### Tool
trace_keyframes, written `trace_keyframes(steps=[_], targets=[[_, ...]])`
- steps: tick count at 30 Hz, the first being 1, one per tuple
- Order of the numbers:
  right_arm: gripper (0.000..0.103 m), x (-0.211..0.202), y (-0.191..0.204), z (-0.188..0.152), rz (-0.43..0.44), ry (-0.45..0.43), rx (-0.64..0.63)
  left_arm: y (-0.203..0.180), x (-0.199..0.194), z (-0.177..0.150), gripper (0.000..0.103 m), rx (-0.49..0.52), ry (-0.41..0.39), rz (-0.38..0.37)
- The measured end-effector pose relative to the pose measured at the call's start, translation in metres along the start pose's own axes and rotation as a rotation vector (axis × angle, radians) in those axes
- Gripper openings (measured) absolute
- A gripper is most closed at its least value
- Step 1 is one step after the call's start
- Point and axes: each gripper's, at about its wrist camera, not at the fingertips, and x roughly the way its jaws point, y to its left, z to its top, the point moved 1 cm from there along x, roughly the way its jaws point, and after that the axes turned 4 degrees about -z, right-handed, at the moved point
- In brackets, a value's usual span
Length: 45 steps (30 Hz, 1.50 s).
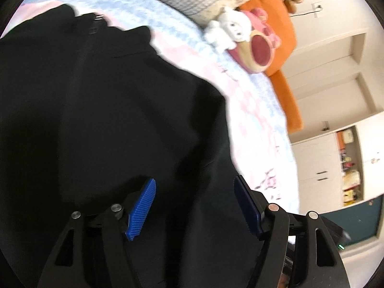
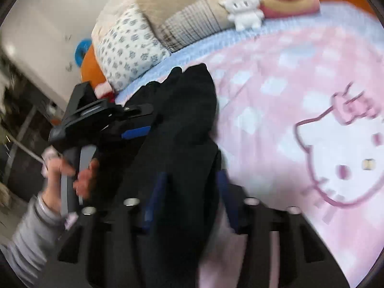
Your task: Fold large clothes
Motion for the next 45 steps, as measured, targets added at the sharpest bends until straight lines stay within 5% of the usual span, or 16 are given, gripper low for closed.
trace_keyframes(steps=[1, 2, 3, 4, 8, 13, 15, 17, 19, 23, 26, 31, 35, 40, 45], targets=[[0.009, 0.007, -0.003, 0.002, 0.026, 0.008, 0.033, -0.006, 0.007, 0.004, 0.068, 0.018, 0.009, 0.002], [0.007, 0.011, -0.009, 0.005, 0.053, 0.022, 0.062, -0.014, 0.017, 0.004, 0.054, 0.036, 0.024, 0.018], [0.007, 0.011, -0.014, 0.008, 0.06, 0.018, 0.082, -0.018, 0.026, 0.006, 0.018, 0.054, 0.047, 0.032], [0.006, 0.005, -0.013, 0.007, 0.043, -0.006, 0.075, -0.022, 0.033, 0.009, 0.006, 0.074, 0.063, 0.05], [0.004, -0.031, -0.007, 0.009, -0.078, -0.172, 0.006, -0.043, 0.041, 0.02, 0.009, 0.151, -0.051, 0.049], [0.004, -0.004, -0.002, 0.016, -0.205, -0.175, -0.04, -0.032, 0.072, 0.023, 0.009, 0.116, -0.022, 0.142], [0.012, 0.012, 0.001, 0.015, -0.259, -0.139, -0.076, -0.018, 0.072, 0.022, 0.013, 0.066, -0.006, 0.12], [0.041, 0.013, 0.003, 0.008, -0.321, -0.121, -0.112, -0.01, 0.054, 0.017, 0.025, 0.018, -0.029, 0.079], [0.056, -0.007, 0.013, 0.002, -0.347, -0.181, -0.144, -0.008, 0.016, 0.006, 0.049, 0.017, -0.092, 0.078], [0.061, -0.058, 0.039, -0.009, -0.307, -0.291, -0.18, -0.015, -0.089, -0.033, 0.073, 0.119, -0.2, 0.069], [0.07, -0.091, 0.072, -0.024, -0.234, -0.342, -0.246, -0.005, -0.173, -0.09, 0.095, 0.174, -0.25, 0.138], [0.08, -0.114, 0.131, -0.061, -0.205, -0.375, -0.407, 0.049, -0.308, -0.165, 0.095, 0.104, -0.25, 0.328], [0.087, -0.115, 0.155, -0.08, -0.088, -0.323, -0.389, 0.109, -0.431, -0.243, 0.095, -0.013, -0.359, 0.418], [0.088, -0.088, 0.188, -0.088, -0.036, -0.22, -0.378, 0.206, -0.532, -0.331, 0.095, -0.237, -0.504, 0.476], [0.088, -0.065, 0.235, -0.098, 0.021, -0.167, -0.409, 0.308, -0.557, -0.362, 0.095, -0.499, -0.571, 0.351]])
